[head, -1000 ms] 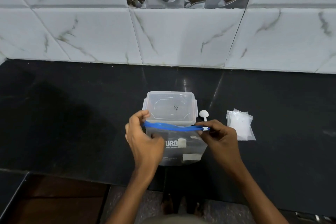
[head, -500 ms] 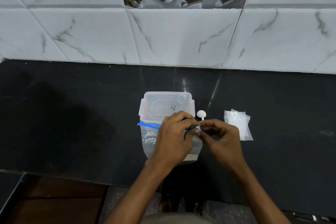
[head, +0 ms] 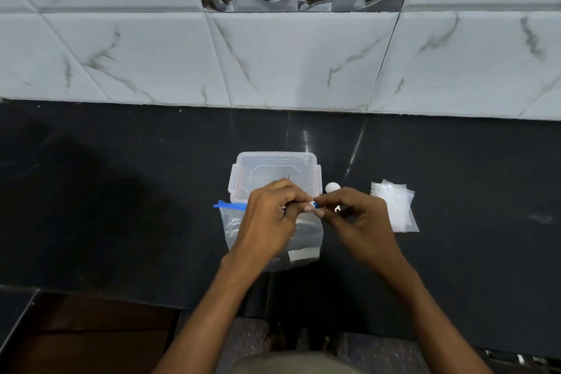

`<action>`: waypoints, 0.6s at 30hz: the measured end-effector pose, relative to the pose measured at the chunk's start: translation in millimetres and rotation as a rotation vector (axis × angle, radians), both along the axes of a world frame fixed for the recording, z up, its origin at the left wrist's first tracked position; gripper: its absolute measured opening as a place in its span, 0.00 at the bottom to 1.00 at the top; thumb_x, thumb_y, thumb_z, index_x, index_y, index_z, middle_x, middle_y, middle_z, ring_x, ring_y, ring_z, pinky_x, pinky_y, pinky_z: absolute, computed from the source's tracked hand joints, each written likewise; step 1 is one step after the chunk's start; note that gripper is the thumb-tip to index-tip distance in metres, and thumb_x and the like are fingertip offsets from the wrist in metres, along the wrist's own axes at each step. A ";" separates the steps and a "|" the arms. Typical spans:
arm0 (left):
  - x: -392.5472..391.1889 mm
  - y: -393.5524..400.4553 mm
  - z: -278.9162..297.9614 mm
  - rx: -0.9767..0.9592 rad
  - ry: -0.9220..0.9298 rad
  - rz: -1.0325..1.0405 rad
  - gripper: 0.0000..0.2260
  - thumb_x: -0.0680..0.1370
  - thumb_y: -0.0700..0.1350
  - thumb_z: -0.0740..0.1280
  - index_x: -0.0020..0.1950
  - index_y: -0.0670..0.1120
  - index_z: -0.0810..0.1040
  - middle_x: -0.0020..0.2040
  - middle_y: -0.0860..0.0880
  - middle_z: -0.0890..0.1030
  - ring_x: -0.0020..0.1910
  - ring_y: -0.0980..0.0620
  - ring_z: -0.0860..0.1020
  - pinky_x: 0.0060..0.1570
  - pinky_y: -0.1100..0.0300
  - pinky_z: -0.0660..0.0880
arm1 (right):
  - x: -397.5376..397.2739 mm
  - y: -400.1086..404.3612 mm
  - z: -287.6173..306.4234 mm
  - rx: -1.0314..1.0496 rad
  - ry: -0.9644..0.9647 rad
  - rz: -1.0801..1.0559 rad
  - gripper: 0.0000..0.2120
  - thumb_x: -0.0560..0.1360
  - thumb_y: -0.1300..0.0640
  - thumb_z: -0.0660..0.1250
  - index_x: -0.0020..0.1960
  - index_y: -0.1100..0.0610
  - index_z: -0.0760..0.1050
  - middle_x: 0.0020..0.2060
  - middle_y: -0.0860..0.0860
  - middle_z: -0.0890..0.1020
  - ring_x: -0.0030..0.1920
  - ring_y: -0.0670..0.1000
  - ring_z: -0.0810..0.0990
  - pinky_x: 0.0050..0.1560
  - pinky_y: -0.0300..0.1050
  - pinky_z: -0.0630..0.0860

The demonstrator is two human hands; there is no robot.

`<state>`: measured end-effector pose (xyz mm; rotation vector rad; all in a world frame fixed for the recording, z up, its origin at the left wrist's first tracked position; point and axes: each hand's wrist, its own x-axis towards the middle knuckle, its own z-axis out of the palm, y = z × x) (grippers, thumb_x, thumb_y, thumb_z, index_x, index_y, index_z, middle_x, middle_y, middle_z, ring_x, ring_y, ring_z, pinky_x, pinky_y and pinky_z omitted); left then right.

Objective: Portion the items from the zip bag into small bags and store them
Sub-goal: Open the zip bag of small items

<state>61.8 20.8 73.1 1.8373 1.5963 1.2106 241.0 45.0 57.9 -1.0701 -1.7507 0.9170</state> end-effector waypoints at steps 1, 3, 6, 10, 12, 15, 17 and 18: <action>1.7 -0.2 -0.3 -0.003 -0.008 -0.006 0.05 0.74 0.33 0.74 0.44 0.42 0.87 0.41 0.51 0.84 0.41 0.55 0.82 0.43 0.57 0.81 | -1.4 0.3 -0.8 0.009 0.016 -0.011 0.07 0.71 0.65 0.77 0.48 0.58 0.87 0.42 0.47 0.87 0.42 0.45 0.85 0.44 0.32 0.77; 1.4 -2.1 -0.6 -0.019 -0.014 -0.004 0.05 0.74 0.33 0.74 0.43 0.42 0.87 0.41 0.51 0.84 0.41 0.55 0.82 0.42 0.57 0.80 | -2.8 0.1 -3.0 0.030 0.011 -0.044 0.07 0.70 0.68 0.78 0.45 0.58 0.86 0.39 0.46 0.86 0.40 0.44 0.84 0.43 0.31 0.76; -6.6 -4.7 0.7 -0.025 -0.025 0.064 0.07 0.73 0.31 0.74 0.41 0.42 0.86 0.40 0.52 0.83 0.42 0.55 0.81 0.43 0.60 0.80 | 3.5 2.0 -5.6 0.058 -0.025 -0.096 0.08 0.70 0.70 0.77 0.42 0.58 0.85 0.38 0.46 0.85 0.39 0.46 0.83 0.44 0.32 0.76; -14.6 -3.1 4.1 -0.042 -0.069 0.082 0.08 0.73 0.31 0.75 0.41 0.43 0.86 0.40 0.54 0.84 0.41 0.56 0.82 0.43 0.63 0.79 | 3.2 1.3 1.5 0.008 -0.058 -0.003 0.06 0.71 0.65 0.78 0.44 0.57 0.85 0.39 0.46 0.85 0.39 0.48 0.83 0.40 0.36 0.78; -10.5 -3.3 4.3 -0.063 -0.056 0.038 0.08 0.73 0.31 0.74 0.41 0.43 0.86 0.40 0.53 0.84 0.41 0.55 0.82 0.42 0.60 0.80 | -7.6 -1.1 2.4 0.012 -0.080 0.040 0.06 0.70 0.63 0.79 0.46 0.58 0.85 0.39 0.46 0.85 0.38 0.48 0.83 0.38 0.33 0.76; -4.6 -5.1 2.0 -0.068 -0.067 0.010 0.07 0.73 0.31 0.74 0.41 0.42 0.86 0.39 0.53 0.84 0.40 0.55 0.83 0.42 0.60 0.80 | -16.2 -1.8 -2.5 0.055 -0.039 0.003 0.04 0.70 0.67 0.79 0.43 0.60 0.86 0.36 0.46 0.85 0.36 0.44 0.83 0.38 0.31 0.76; -3.3 -5.2 -0.1 -0.054 -0.041 0.031 0.07 0.73 0.31 0.74 0.41 0.42 0.86 0.39 0.52 0.84 0.40 0.55 0.82 0.41 0.59 0.80 | -13.8 -2.0 -5.7 0.098 -0.023 -0.043 0.07 0.69 0.70 0.78 0.43 0.61 0.86 0.36 0.46 0.85 0.37 0.41 0.83 0.41 0.29 0.76; -3.7 -5.0 -1.2 -0.045 -0.021 0.049 0.07 0.73 0.31 0.74 0.41 0.42 0.86 0.39 0.52 0.84 0.39 0.54 0.82 0.41 0.58 0.80 | -11.4 -2.0 -6.4 0.108 -0.023 -0.070 0.08 0.68 0.71 0.78 0.43 0.61 0.87 0.36 0.45 0.85 0.37 0.40 0.83 0.41 0.28 0.75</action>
